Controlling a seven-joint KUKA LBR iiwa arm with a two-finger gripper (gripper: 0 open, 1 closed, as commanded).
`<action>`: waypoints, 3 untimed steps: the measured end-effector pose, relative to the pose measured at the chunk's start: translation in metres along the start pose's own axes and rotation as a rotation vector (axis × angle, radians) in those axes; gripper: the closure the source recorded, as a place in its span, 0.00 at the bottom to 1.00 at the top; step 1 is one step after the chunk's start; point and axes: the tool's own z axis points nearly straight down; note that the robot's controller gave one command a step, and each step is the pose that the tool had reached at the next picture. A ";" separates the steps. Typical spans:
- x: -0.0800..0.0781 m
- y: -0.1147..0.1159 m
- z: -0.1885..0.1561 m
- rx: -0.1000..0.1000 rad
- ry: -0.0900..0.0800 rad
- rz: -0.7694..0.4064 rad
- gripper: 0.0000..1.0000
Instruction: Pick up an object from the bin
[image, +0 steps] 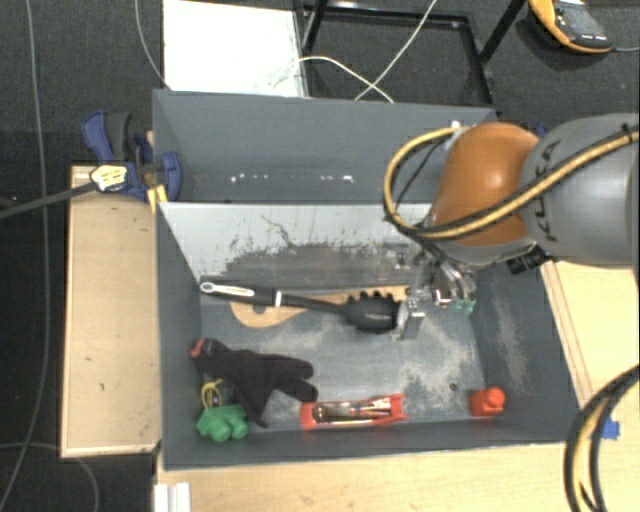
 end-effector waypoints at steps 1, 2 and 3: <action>0.002 0.012 0.025 -0.001 0.014 0.039 0.00; 0.000 0.073 0.064 -0.001 0.002 0.205 0.00; -0.004 0.040 0.064 0.001 0.004 0.126 1.00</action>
Offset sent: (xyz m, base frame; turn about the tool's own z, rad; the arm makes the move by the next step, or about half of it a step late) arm -0.0003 0.0725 -0.0654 0.2067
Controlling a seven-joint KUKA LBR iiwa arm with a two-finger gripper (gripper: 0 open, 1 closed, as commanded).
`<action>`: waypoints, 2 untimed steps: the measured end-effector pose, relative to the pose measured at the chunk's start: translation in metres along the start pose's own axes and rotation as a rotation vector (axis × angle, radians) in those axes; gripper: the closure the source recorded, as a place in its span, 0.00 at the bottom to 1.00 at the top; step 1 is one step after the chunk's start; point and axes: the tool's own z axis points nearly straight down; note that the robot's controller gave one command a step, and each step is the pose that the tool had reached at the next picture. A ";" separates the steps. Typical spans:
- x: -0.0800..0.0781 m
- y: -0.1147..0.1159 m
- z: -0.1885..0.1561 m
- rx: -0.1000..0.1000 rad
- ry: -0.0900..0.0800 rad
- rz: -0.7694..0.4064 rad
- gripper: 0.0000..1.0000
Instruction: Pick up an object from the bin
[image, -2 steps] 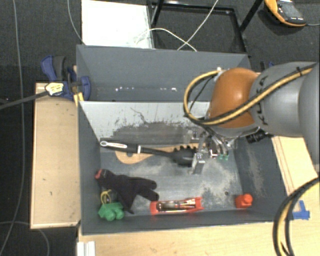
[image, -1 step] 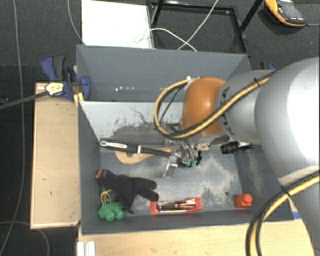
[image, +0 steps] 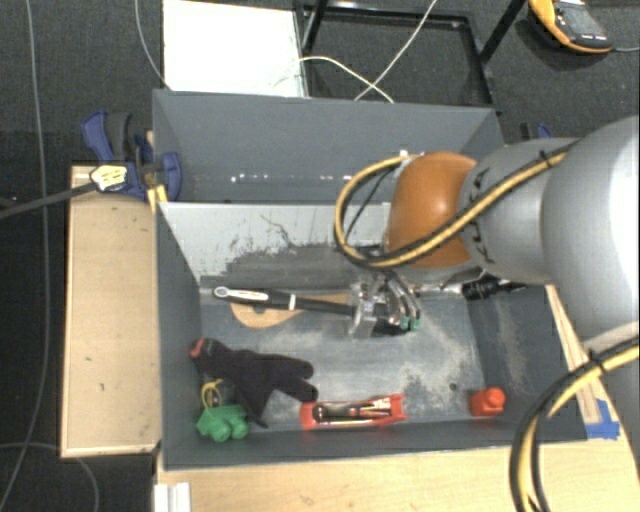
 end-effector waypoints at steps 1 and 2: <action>0.000 0.000 0.000 0.000 0.000 -0.001 1.00; 0.002 0.000 -0.046 0.001 0.008 -0.003 1.00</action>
Offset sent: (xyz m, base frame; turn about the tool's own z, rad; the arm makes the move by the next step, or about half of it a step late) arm -0.0001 0.0002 0.0743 -0.0007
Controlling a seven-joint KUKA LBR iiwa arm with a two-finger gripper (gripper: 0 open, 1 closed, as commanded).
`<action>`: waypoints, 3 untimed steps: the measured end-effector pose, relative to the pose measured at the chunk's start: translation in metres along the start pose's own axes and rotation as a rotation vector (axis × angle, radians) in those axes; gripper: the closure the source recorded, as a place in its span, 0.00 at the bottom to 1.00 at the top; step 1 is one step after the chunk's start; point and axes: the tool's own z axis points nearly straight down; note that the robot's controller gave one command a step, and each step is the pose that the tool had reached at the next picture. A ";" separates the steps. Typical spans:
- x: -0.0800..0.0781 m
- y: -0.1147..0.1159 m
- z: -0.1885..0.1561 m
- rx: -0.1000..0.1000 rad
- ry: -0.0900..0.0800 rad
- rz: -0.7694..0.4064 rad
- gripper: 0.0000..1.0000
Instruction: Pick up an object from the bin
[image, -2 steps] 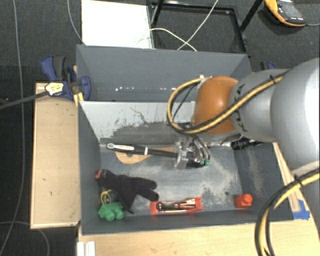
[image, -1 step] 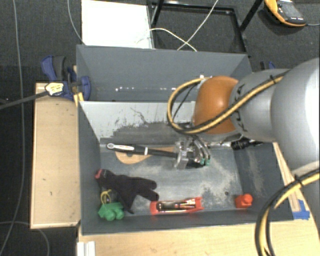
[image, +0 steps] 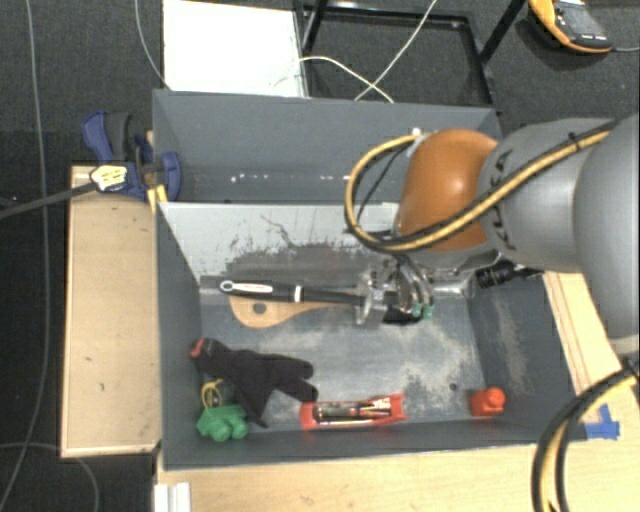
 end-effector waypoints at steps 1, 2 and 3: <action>0.000 0.000 -0.036 0.000 0.002 -0.001 1.00; 0.000 0.000 -0.060 0.000 0.000 -0.003 1.00; 0.000 0.000 -0.087 -0.001 0.000 -0.002 1.00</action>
Offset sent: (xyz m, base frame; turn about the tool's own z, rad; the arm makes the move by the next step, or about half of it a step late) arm 0.0006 -0.0002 0.0818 -0.0011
